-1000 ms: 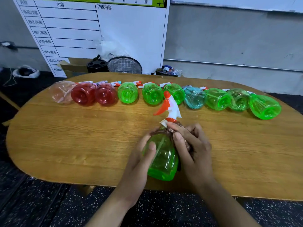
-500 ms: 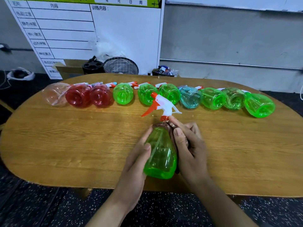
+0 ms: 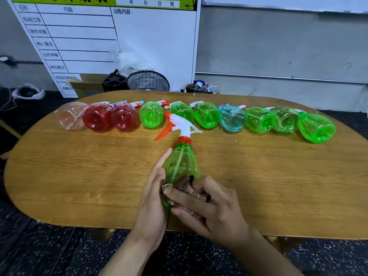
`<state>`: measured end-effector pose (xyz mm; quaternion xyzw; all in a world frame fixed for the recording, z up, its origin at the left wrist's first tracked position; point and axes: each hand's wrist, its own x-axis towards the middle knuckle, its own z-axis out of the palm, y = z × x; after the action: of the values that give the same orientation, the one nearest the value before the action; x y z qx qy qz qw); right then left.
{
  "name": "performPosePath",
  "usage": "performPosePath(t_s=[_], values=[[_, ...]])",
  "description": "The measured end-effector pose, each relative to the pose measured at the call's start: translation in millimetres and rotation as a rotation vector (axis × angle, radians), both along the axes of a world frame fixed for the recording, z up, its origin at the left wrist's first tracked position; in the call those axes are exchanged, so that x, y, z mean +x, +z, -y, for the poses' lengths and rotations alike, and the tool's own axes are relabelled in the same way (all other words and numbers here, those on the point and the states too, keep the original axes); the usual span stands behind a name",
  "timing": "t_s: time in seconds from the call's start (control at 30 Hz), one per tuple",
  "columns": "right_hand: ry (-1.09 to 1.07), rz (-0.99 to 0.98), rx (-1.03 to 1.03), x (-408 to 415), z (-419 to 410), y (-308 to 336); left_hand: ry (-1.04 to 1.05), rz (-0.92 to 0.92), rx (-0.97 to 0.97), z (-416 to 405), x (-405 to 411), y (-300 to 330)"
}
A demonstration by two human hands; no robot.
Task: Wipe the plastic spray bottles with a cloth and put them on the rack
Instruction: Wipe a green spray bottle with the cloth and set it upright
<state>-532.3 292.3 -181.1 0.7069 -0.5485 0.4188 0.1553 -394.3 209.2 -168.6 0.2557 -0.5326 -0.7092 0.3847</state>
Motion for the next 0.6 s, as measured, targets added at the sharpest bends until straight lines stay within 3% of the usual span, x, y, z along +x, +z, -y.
performPosePath(t_s=[0.13,0.23,0.33,0.5,0.6], values=[[-0.146,0.365,0.038,-14.9,7.3,3.2,-0.038,0.099,-0.107,-1.6,-3.3,-9.7],[-0.209,0.521,0.056,-21.3,11.3,3.0,-0.061,0.124,-0.126,-5.3,-6.6,-15.0],[-0.14,0.44,0.081,-9.0,6.9,-1.6,-0.004,0.094,-0.101,0.1,-6.2,-19.8],[0.018,0.021,0.046,13.0,1.0,-13.1,0.007,-0.019,0.024,13.1,1.0,-15.5],[-0.006,0.023,0.013,9.6,4.6,-9.3,0.012,-0.015,-0.001,11.4,1.0,-12.2]])
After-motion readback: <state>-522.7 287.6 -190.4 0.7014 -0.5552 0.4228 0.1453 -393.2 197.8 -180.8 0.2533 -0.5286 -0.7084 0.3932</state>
